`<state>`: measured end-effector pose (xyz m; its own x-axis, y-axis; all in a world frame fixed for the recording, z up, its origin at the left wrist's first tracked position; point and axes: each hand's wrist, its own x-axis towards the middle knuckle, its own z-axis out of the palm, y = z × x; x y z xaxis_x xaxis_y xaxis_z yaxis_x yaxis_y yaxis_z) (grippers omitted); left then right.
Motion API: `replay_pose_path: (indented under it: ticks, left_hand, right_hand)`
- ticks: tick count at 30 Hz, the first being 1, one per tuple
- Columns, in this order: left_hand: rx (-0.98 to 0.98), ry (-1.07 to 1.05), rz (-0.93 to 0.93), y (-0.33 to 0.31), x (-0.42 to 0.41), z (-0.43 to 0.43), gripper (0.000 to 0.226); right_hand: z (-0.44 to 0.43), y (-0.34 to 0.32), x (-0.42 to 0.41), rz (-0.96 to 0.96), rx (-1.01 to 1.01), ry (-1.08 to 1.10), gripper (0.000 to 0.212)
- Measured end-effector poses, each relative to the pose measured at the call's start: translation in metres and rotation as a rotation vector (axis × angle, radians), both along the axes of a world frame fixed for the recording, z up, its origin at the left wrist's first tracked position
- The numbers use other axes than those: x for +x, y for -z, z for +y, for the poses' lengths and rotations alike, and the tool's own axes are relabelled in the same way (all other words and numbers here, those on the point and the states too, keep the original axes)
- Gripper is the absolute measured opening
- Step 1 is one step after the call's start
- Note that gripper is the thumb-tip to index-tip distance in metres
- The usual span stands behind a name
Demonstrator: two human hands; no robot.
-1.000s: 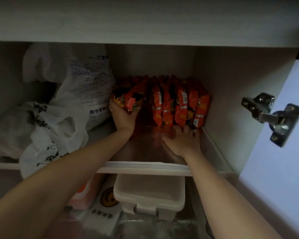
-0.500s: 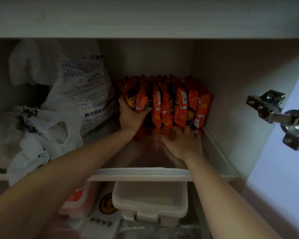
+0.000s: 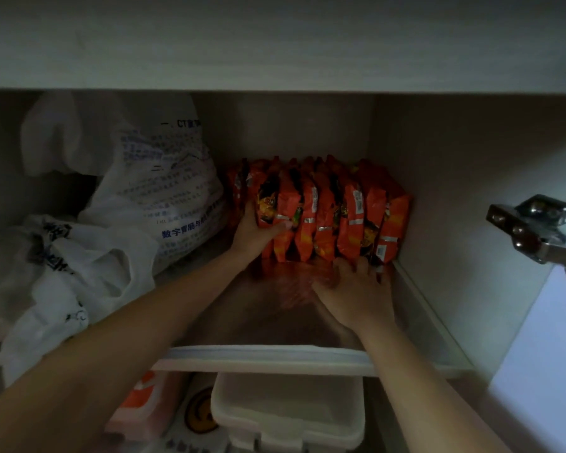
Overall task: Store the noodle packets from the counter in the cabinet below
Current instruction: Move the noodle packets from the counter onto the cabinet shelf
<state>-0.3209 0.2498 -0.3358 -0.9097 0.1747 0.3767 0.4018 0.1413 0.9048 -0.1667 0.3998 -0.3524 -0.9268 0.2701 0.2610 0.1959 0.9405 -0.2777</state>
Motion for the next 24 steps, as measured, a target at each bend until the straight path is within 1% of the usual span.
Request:
replay_pose_path:
  ticks: [3,6,10,14,15,18,20,21,24]
  left_hand:
    - [-0.015,0.009,-0.025,0.002,-0.004,-0.002,0.087]
    - [-0.017,0.059,-0.019,0.001,-0.007,-0.006,0.098]
    - [-0.089,0.073,-0.028,0.000,-0.012,-0.012,0.088]
    - [-0.140,0.102,-0.043,-0.006,-0.009,-0.011,0.082]
    - [-0.161,0.109,-0.056,-0.010,-0.004,-0.012,0.085]
    - [-0.216,0.102,-0.045,-0.018,0.006,-0.019,0.115]
    - [-0.293,0.087,-0.025,-0.024,0.014,-0.026,0.127]
    - [-0.328,0.100,-0.025,-0.030,0.023,-0.030,0.129]
    - [-0.428,0.153,-0.022,-0.037,0.050,-0.045,0.120]
  right_hand:
    - [0.000,-0.001,-0.001,0.011,-0.007,-0.002,0.063]
    - [0.001,0.001,-0.003,-0.001,-0.012,0.000,0.064]
    - [0.002,0.002,-0.004,0.005,0.000,-0.003,0.064]
    - [0.003,0.001,-0.004,-0.046,0.002,-0.005,0.067]
    - [0.003,0.000,-0.002,-0.056,-0.002,-0.007,0.069]
    - [0.001,-0.003,0.001,-0.073,-0.021,-0.012,0.080]
    - [-0.001,-0.007,0.005,-0.073,-0.038,-0.017,0.086]
    - [-0.002,-0.009,0.007,-0.076,-0.050,-0.019,0.087]
    - [-0.001,-0.008,0.008,-0.074,-0.061,-0.020,0.086]
